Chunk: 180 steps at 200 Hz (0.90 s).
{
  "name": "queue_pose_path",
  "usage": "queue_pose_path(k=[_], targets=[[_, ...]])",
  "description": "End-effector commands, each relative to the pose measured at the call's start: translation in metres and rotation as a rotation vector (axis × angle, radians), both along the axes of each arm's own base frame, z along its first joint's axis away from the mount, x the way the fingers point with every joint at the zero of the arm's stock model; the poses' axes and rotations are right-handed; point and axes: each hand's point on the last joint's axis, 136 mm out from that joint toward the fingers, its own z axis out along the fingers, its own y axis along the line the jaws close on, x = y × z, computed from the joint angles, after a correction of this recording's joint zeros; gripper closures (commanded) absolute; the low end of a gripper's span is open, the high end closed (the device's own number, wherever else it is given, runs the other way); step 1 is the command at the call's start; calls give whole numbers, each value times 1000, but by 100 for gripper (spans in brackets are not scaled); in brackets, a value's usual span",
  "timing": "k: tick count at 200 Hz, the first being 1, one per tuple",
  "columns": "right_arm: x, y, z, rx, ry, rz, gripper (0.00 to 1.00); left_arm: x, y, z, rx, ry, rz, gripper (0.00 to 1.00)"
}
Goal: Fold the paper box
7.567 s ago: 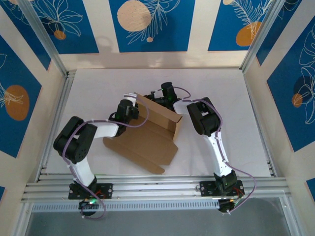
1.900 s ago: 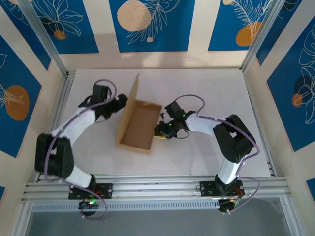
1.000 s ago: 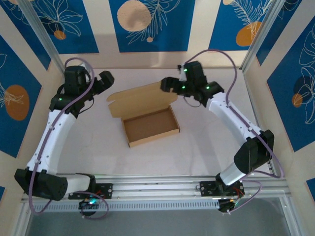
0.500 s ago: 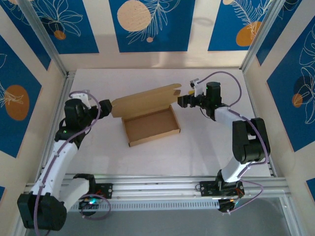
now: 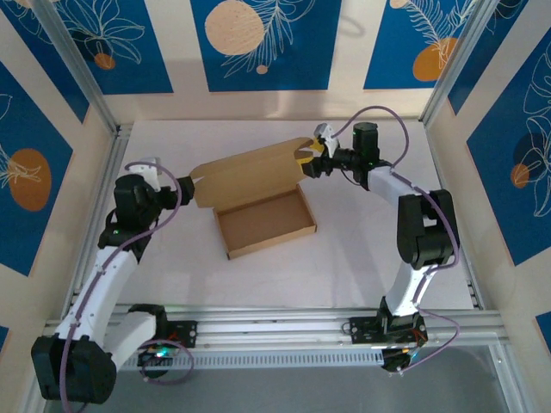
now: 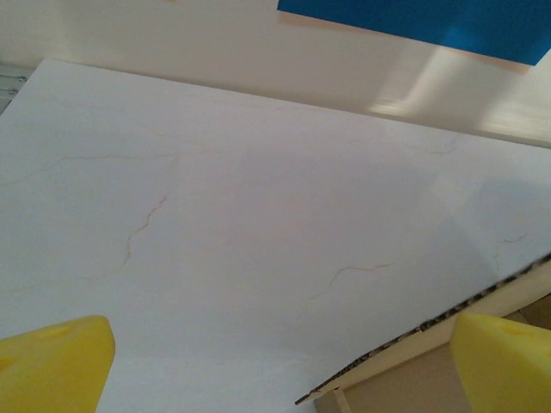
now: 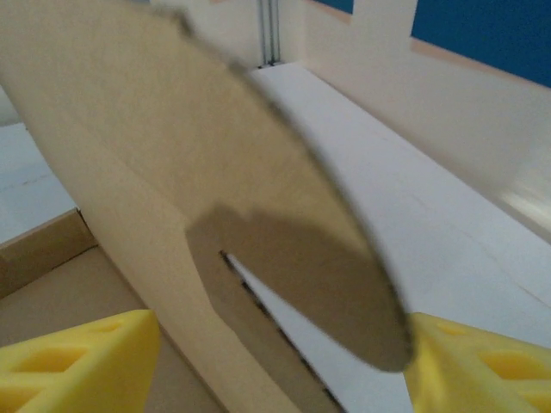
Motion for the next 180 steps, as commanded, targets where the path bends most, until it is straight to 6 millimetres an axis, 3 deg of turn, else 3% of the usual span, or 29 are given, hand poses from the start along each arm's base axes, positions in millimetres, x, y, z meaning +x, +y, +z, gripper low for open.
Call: queue_pose_path(k=[1, 16, 30, 45, 99, 126, 158, 180], targets=[[3, 3, -9, -31, 1, 18, 26, 3, -7, 31, 13, -98, -49, 0], [11, 3, -9, -27, 11, 4, 31, 3, -15, 29, 5, -92, -97, 0], [12, 8, -9, -30, 21, 5, 46, 5, -18, 26, -21, -68, -103, 0], [8, 15, -10, -55, 13, 2, 61, 7, -18, 25, -40, -70, -96, 1], [-5, 23, -13, -146, -76, -117, 94, 7, -18, 31, -33, -107, -99, 1], [-13, 17, -11, -158, -120, -118, 95, 15, -13, 37, 36, -139, -88, 0], [-28, 6, 5, -108, -138, -30, 92, 37, -11, 42, 125, -168, -112, 0], [-36, -4, 19, -56, -150, 24, 92, 61, 16, 33, 104, -124, -30, 0]])
